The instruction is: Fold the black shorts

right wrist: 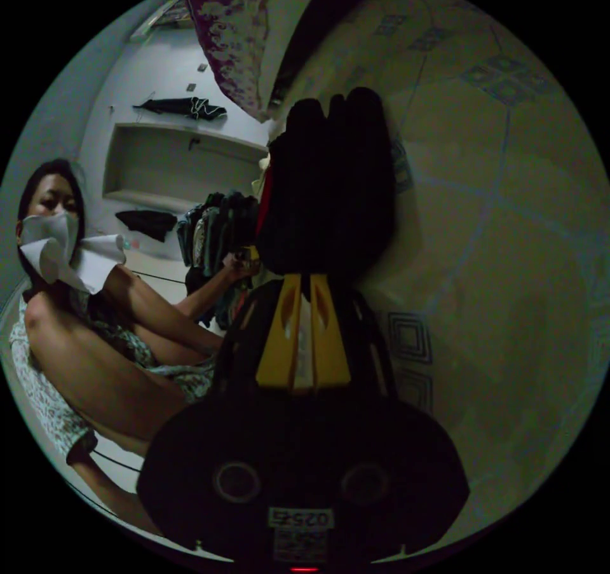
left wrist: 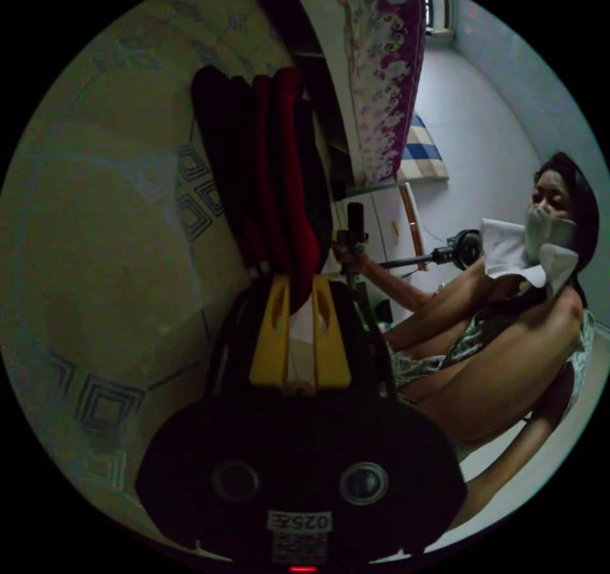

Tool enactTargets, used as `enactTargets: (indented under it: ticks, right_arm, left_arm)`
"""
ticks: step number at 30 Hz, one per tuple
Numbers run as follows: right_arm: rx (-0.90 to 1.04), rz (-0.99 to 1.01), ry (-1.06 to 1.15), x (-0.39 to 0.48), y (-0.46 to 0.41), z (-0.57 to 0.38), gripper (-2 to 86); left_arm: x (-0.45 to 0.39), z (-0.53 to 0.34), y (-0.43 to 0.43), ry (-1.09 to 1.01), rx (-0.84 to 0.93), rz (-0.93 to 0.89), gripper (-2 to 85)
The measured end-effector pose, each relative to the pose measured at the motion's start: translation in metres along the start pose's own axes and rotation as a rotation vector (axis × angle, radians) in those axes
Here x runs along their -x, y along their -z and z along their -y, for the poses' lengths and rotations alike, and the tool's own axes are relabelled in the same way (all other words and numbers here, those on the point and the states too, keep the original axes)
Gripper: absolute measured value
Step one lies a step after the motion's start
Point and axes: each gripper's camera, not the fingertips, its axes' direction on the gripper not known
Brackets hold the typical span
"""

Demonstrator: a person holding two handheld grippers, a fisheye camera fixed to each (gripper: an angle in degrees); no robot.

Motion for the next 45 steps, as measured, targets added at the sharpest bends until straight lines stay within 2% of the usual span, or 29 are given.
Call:
enactTargets:
  ticks: [2, 4, 6, 7, 8, 9, 10, 12, 13, 15, 17, 20, 23, 28, 31, 32, 35, 37, 40, 42, 45]
  right_arm:
    - [-0.026, -0.014, 0.032, 0.017, -0.001, -0.015, 6.8]
    - [-0.048, -0.117, 0.088, 0.043, 0.000, -0.032, 13.0]
    - [-0.057, -0.384, 0.210, 0.094, -0.008, -0.055, 19.0]
    - [-0.047, -0.463, 0.246, 0.108, -0.014, -0.061, 19.4]
    - [0.000, -0.614, 0.306, 0.134, -0.030, -0.069, 19.5]
    - [0.060, -0.724, 0.373, 0.156, -0.051, -0.076, 18.9]
    - [0.095, -0.766, 0.423, 0.166, -0.064, -0.080, 18.8]
    - [0.260, -0.935, 0.651, 0.194, -0.123, -0.096, 18.2]
    - [0.314, -0.990, 0.711, 0.198, -0.139, -0.101, 18.1]
    - [0.432, -1.222, 0.940, 0.206, -0.192, -0.125, 15.8]
    - [0.424, -1.373, 1.096, 0.209, -0.218, -0.144, 14.2]
    - [0.459, -1.553, 1.266, 0.206, -0.247, -0.167, 13.5]
    - [0.472, -1.543, 1.288, 0.211, -0.259, -0.180, 13.3]
    - [0.536, -1.619, 1.374, 0.215, -0.272, -0.200, 13.9]
    - [0.518, -1.675, 1.390, 0.209, -0.274, -0.196, 13.3]
    - [0.511, -1.701, 1.365, 0.206, -0.275, -0.187, 11.8]
    - [0.540, -1.616, 1.255, 0.201, -0.266, -0.159, 6.6]
    - [0.558, -1.542, 1.234, 0.198, -0.256, -0.144, 4.8]
    - [0.570, -1.341, 1.093, 0.210, -0.221, -0.108, 3.9]
    - [0.582, -1.092, 0.932, 0.232, -0.174, -0.069, 3.8]
    - [0.577, -0.799, 0.799, 0.266, -0.103, -0.017, 3.7]
  left_arm:
    - [-0.012, -0.010, -0.005, -0.018, -0.037, 0.022, 3.4]
    - [-0.037, -0.027, -0.001, -0.082, -0.130, 0.120, 5.6]
    - [-0.094, -0.050, -0.004, -0.218, -0.255, 0.411, 8.4]
    - [-0.111, -0.054, -0.011, -0.266, -0.261, 0.505, 8.6]
    - [-0.143, -0.060, -0.030, -0.357, -0.244, 0.678, 9.1]
    - [-0.169, -0.061, -0.058, -0.437, -0.205, 0.815, 9.7]
    - [-0.180, -0.060, -0.074, -0.467, -0.185, 0.872, 9.9]
    - [-0.205, -0.054, -0.153, -0.689, 0.065, 1.014, 10.5]
    - [-0.206, -0.053, -0.173, -0.732, 0.136, 1.055, 10.4]
    - [-0.203, -0.051, -0.237, -0.818, 0.328, 1.206, 10.0]
    - [-0.202, -0.057, -0.270, -0.950, 0.435, 1.241, 8.9]
    - [-0.199, -0.064, -0.301, -1.084, 0.468, 1.295, 8.2]
    - [-0.202, -0.072, -0.322, -1.160, 0.469, 1.323, 7.9]
    - [-0.219, -0.082, -0.355, -1.225, 0.504, 1.408, 7.5]
    - [-0.201, -0.075, -0.376, -1.220, 0.556, 1.490, 6.2]
    - [-0.193, -0.070, -0.382, -1.230, 0.538, 1.516, 5.6]
    - [-0.189, -0.049, -0.388, -1.230, 0.529, 1.559, 5.4]
    - [-0.190, -0.029, -0.385, -1.176, 0.550, 1.506, 4.9]
    - [-0.204, 0.022, -0.355, -0.960, 0.563, 1.281, 4.0]
    - [-0.227, 0.064, -0.317, -0.853, 0.608, 1.063, 3.6]
    - [-0.272, 0.113, -0.260, -0.807, 0.626, 0.834, 3.3]
